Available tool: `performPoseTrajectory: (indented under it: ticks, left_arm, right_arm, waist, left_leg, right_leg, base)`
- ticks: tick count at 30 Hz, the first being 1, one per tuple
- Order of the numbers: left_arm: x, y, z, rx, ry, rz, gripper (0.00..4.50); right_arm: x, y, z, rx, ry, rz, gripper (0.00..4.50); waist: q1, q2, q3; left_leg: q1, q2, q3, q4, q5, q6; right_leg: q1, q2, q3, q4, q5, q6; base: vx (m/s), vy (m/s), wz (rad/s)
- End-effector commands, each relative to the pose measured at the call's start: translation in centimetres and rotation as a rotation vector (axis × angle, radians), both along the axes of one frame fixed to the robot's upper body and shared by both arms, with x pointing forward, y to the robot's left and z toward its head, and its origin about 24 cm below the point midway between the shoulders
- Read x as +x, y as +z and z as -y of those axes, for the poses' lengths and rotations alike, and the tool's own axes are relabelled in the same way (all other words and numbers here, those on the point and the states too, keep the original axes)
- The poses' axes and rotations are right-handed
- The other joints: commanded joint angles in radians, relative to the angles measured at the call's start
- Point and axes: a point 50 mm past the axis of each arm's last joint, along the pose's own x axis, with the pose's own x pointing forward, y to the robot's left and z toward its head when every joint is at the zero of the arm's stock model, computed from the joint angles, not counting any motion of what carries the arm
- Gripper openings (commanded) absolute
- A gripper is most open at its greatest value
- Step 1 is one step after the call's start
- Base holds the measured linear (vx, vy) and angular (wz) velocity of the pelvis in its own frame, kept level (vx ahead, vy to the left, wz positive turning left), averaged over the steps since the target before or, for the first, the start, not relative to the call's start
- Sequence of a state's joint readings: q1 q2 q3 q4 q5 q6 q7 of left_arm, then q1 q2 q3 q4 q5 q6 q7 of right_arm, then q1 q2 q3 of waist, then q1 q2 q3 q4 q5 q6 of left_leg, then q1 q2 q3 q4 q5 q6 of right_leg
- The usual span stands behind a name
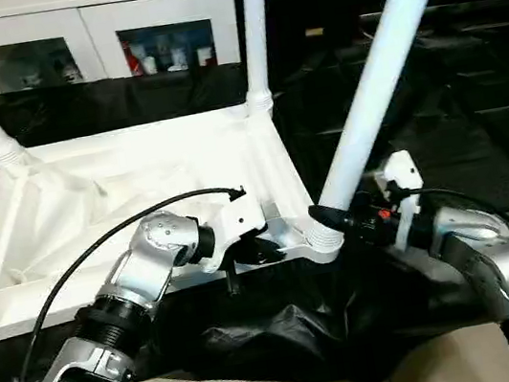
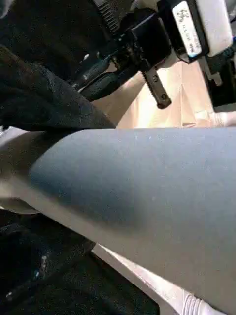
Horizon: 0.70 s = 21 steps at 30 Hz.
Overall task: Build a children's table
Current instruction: Insert table leg to table base
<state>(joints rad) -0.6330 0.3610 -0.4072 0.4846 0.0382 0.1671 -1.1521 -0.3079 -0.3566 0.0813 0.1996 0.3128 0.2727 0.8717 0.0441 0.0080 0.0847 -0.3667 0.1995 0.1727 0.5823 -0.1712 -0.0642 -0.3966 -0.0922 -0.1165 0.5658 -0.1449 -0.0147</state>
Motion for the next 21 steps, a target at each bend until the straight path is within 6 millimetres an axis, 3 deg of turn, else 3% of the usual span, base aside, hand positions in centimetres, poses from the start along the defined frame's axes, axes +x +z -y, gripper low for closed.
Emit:
performPoseTrajectory:
  ticks: [1,11,16,20,21]
  left_arm:
    - [0.2,1.4,0.9,-0.024,-0.047,0.065,0.0]
    - [0.1,1.3,1.0,-0.03,-0.059,0.066,0.0]
    - [-0.1,1.4,1.0,-0.018,-0.087,0.076,0.0]
    - [-0.3,1.5,1.0,-0.015,-0.123,0.082,0.0]
    - [-0.5,1.6,0.9,-0.017,-0.142,0.082,0.0]
  right_arm:
    - [-1.9,-4.7,-0.5,-0.168,0.068,-0.185,1.89]
    - [-1.8,-4.9,-1.2,-0.21,0.146,-0.175,1.89]
    - [-1.5,-4.6,-1.7,-0.211,0.203,-0.135,1.89]
    - [-1.5,-4.3,-2.0,-0.21,0.256,-0.119,1.89]
    - [-1.5,-4.2,-2.1,-0.214,0.281,-0.105,1.89]
  waist:
    - [-0.007,-0.001,-0.049]
    - [-0.015,-0.003,-0.049]
    - [-0.019,-0.007,-0.045]
    - [-0.02,-0.006,-0.046]
    - [-0.019,0.006,-0.04]
  left_leg:
    - [0.022,0.026,-0.025,-0.078,-0.449,0.006]
    - [0.022,0.031,-0.024,-0.086,-0.444,0.016]
    - [0.024,0.029,-0.025,-0.085,-0.463,0.013]
    - [0.022,0.031,-0.026,-0.088,-0.461,0.014]
    - [0.021,0.031,-0.027,-0.092,-0.477,0.013]
  right_leg:
    - [0.024,-0.068,0.033,-0.119,-0.702,-0.044]
    - [0.027,-0.069,0.039,-0.115,-0.633,-0.083]
    - [0.025,-0.072,0.035,-0.122,-0.685,-0.065]
    - [0.026,-0.07,0.037,-0.12,-0.668,-0.067]
    - [0.023,-0.069,0.038,-0.121,-0.656,-0.071]
  base:
    - [0.0,0.0,0.0]
    - [0.0,0.0,0.0]
    - [0.0,0.0,0.0]
    - [0.0,0.0,0.0]
    - [0.0,0.0,0.0]
